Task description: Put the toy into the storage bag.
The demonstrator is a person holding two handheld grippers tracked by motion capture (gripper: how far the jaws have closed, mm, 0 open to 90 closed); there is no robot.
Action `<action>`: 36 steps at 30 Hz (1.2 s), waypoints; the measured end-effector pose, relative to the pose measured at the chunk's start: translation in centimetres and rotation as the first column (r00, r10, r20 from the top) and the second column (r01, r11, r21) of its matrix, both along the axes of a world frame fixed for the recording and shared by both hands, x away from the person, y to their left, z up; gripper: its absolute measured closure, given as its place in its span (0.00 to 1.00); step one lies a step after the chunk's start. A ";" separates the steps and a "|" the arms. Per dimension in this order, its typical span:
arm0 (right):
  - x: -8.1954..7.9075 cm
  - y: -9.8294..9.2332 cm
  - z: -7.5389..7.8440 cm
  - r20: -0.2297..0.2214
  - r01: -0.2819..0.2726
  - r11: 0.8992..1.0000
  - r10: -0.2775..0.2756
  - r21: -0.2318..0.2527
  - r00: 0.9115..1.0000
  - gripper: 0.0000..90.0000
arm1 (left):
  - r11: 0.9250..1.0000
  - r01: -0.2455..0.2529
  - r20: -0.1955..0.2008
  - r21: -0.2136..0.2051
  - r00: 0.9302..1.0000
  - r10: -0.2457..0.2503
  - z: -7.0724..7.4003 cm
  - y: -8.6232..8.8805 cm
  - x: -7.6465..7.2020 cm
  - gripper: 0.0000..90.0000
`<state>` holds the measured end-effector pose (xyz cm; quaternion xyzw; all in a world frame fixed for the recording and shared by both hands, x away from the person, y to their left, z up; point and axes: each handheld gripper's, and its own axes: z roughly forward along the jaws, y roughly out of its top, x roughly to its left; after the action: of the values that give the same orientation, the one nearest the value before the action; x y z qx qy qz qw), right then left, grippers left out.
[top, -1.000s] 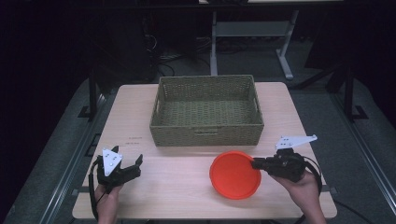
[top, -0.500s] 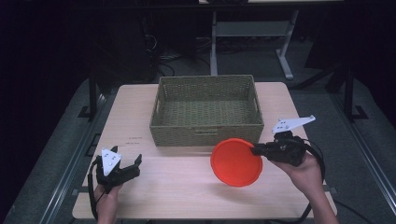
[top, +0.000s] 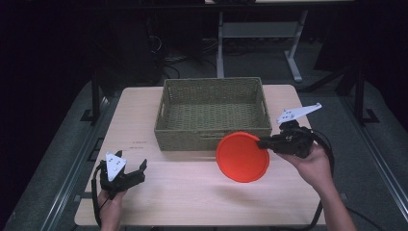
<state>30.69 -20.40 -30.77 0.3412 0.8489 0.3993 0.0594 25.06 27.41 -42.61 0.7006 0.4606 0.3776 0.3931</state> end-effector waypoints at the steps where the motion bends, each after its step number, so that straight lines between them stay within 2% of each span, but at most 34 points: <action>1: 0.0 0.0 0.0 0.000 0.000 1.000 0.000 0.000 1.000 0.91 | 1.000 0.000 0.000 0.000 1.000 0.000 0.0 0.0 0.0 0.14; 8: 0.4 0.4 1.2 0.017 -0.001 1.000 0.001 0.002 1.000 0.91 | 1.000 -0.005 0.002 -0.007 1.000 0.005 0.0 0.1 0.0 0.14; 22: 2.1 1.5 4.1 0.051 0.003 1.000 -0.002 -0.026 0.999 0.91 | 1.000 0.002 0.002 -0.001 1.000 -0.002 0.0 0.0 0.0 0.14; 36: 3.8 1.7 5.6 0.057 0.019 1.000 -0.019 -0.002 0.998 0.91 | 1.000 0.003 0.006 -0.001 1.000 -0.003 0.0 0.0 -0.1 0.14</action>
<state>34.46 -18.73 -25.18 0.3379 0.8440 0.4071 0.0879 25.00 27.39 -42.62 0.6999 0.4587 0.3788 0.3953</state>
